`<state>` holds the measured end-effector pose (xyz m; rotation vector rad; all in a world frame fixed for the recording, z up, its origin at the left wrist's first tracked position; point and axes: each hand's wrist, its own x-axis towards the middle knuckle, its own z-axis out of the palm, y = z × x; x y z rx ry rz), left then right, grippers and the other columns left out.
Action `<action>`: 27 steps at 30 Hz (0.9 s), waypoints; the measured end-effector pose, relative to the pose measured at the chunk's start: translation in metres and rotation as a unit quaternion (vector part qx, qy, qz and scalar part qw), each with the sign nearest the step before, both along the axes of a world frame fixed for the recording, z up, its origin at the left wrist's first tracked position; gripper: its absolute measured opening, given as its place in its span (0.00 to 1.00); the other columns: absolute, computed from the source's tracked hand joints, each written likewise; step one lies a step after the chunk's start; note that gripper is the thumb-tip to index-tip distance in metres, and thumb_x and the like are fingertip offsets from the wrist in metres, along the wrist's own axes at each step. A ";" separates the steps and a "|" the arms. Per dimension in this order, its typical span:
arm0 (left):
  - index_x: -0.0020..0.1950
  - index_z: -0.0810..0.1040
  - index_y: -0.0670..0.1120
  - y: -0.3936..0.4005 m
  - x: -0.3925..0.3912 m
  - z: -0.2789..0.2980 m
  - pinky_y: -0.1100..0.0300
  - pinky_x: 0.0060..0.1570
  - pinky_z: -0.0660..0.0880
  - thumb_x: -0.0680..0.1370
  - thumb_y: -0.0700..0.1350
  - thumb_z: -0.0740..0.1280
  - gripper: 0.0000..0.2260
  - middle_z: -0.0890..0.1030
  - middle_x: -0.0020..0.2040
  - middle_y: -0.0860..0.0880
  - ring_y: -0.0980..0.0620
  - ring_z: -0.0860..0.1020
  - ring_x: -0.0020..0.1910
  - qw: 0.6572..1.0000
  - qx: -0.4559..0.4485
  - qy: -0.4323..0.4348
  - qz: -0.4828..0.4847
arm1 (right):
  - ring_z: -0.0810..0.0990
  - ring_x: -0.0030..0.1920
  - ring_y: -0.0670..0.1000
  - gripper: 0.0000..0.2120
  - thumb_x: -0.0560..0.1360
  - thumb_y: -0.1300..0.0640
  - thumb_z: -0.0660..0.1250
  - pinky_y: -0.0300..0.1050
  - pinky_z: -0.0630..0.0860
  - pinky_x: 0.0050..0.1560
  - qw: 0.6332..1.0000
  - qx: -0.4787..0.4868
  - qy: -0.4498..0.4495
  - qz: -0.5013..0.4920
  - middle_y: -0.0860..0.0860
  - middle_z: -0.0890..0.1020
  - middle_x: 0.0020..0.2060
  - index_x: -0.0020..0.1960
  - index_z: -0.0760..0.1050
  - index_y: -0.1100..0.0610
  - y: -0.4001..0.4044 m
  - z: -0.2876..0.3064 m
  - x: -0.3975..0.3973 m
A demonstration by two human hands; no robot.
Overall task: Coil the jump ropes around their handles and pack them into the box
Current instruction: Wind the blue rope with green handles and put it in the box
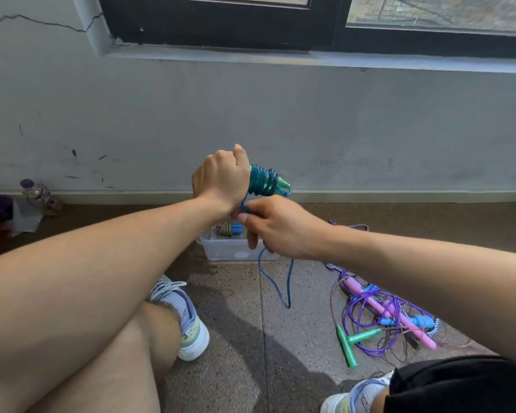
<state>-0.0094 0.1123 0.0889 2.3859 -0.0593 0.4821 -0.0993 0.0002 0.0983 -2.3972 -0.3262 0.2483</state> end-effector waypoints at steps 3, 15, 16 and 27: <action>0.28 0.66 0.44 0.010 -0.001 0.000 0.54 0.38 0.64 0.84 0.51 0.50 0.26 0.73 0.31 0.45 0.38 0.74 0.39 0.999 0.021 -0.005 -0.037 | 0.74 0.26 0.44 0.13 0.81 0.50 0.62 0.43 0.73 0.33 0.999 -0.006 -0.041 -0.033 0.49 0.81 0.29 0.44 0.81 0.52 -0.014 0.013 0.006; 0.28 0.61 0.40 0.015 -0.004 0.007 0.51 0.33 0.60 0.79 0.50 0.55 0.22 0.64 0.25 0.47 0.44 0.63 0.31 0.973 -0.021 0.080 -0.216 | 0.64 0.30 0.45 0.12 0.73 0.46 0.75 0.40 0.60 0.31 0.984 0.133 -0.053 -0.102 0.45 0.71 0.27 0.41 0.83 0.55 -0.082 0.034 0.028; 0.29 0.62 0.37 0.012 -0.007 0.010 0.50 0.34 0.60 0.77 0.51 0.54 0.22 0.64 0.25 0.46 0.46 0.62 0.31 0.970 -0.042 0.093 -0.222 | 0.63 0.29 0.46 0.10 0.72 0.47 0.75 0.41 0.59 0.31 0.979 0.170 -0.029 -0.105 0.45 0.70 0.27 0.43 0.84 0.54 -0.085 0.031 0.028; 0.39 0.74 0.39 -0.005 -0.011 0.020 0.56 0.41 0.63 0.82 0.47 0.53 0.18 0.75 0.43 0.42 0.42 0.70 0.44 0.979 -0.165 0.120 0.014 | 0.68 0.27 0.47 0.14 0.82 0.47 0.62 0.38 0.65 0.27 0.979 0.162 0.082 -0.089 0.50 0.78 0.32 0.58 0.83 0.51 -0.045 -0.008 0.014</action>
